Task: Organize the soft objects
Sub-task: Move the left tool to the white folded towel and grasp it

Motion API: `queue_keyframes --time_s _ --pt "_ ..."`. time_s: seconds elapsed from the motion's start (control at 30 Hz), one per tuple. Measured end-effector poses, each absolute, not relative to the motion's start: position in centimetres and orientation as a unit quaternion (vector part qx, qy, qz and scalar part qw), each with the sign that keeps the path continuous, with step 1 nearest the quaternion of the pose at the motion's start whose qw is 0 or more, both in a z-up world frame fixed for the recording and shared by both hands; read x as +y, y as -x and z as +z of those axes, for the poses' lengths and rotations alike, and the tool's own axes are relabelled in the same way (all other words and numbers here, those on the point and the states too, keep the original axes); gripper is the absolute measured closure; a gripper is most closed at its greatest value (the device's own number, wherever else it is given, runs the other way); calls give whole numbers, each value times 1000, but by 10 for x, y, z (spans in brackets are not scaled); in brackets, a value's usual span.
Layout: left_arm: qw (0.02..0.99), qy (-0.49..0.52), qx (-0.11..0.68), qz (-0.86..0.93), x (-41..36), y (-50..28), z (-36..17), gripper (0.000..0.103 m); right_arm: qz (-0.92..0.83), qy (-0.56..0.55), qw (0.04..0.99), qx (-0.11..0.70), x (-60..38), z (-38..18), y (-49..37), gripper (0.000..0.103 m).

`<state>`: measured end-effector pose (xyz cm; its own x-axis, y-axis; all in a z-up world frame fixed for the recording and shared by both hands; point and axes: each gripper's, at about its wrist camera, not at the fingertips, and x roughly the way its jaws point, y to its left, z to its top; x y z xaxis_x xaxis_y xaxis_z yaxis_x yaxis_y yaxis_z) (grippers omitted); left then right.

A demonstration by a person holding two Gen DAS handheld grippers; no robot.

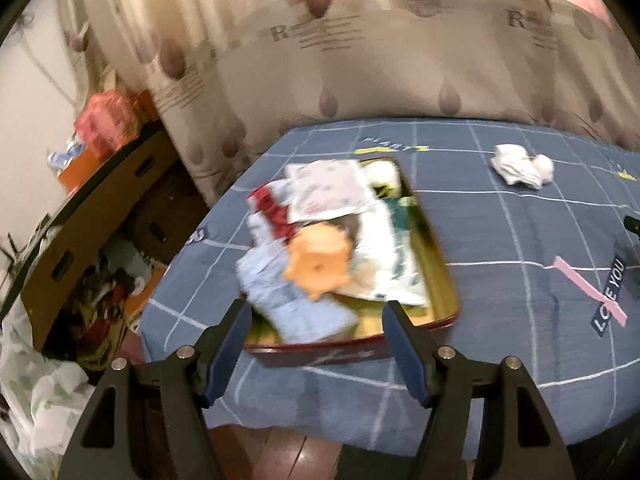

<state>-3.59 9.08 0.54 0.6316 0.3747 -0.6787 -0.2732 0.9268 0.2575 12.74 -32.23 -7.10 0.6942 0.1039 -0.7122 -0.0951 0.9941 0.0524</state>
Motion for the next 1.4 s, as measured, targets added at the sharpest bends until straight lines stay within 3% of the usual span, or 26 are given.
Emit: queue_keyframes --time_s 0.5,0.7,1.4 --pt "885 -22 464 -17 -9 -94 8 33 80 -22 925 371 -326 -67 -122 1" --pt "856 84 507 -57 -8 -162 -14 33 89 -41 930 355 -332 -63 -118 1" --pt "793 201 569 -86 -6 -295 -65 33 103 -62 939 322 -339 -55 -107 1"
